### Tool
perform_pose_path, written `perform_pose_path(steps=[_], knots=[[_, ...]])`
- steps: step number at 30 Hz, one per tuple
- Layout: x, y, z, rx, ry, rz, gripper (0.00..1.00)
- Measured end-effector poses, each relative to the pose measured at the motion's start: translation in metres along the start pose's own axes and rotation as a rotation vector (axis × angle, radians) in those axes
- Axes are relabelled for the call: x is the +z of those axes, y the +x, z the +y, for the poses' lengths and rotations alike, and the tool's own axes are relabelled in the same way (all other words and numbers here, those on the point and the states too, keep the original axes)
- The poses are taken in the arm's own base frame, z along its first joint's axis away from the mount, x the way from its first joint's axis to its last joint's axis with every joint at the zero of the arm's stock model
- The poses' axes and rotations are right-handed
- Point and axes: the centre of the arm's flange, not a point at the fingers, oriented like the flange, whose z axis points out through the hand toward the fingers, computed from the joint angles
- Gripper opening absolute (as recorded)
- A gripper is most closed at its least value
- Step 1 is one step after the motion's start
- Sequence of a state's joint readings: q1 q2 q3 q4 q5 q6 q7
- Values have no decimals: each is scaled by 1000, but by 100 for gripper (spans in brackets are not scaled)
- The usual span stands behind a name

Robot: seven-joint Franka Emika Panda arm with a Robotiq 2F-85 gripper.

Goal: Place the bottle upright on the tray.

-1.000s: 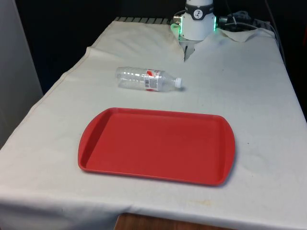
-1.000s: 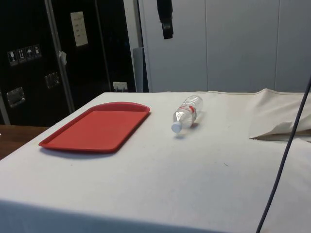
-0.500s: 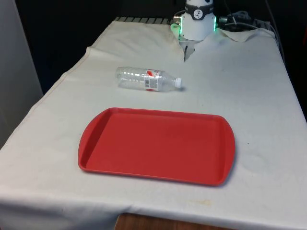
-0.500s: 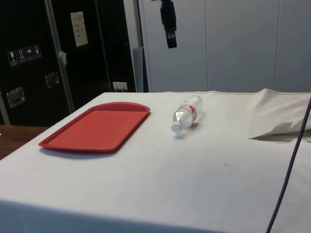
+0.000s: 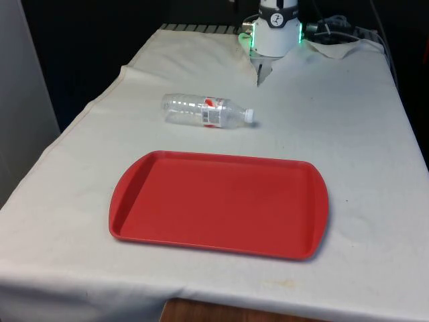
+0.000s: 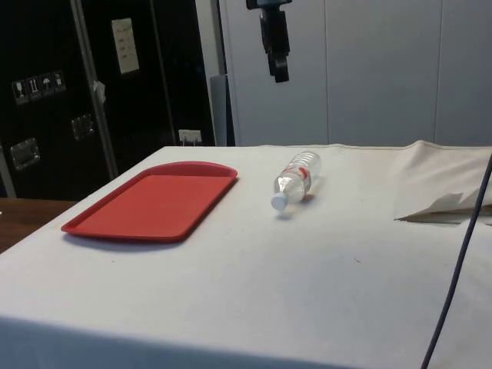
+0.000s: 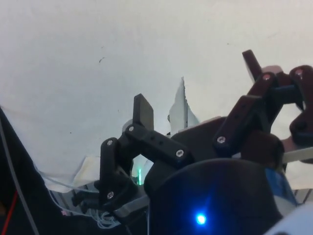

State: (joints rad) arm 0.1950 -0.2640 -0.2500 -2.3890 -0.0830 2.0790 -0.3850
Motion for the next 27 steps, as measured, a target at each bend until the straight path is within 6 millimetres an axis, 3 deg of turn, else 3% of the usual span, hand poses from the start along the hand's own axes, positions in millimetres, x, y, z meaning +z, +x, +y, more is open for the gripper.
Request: perform_pose_path(steps=[27], knots=[[17,-19,43,-108,5,35,100]])
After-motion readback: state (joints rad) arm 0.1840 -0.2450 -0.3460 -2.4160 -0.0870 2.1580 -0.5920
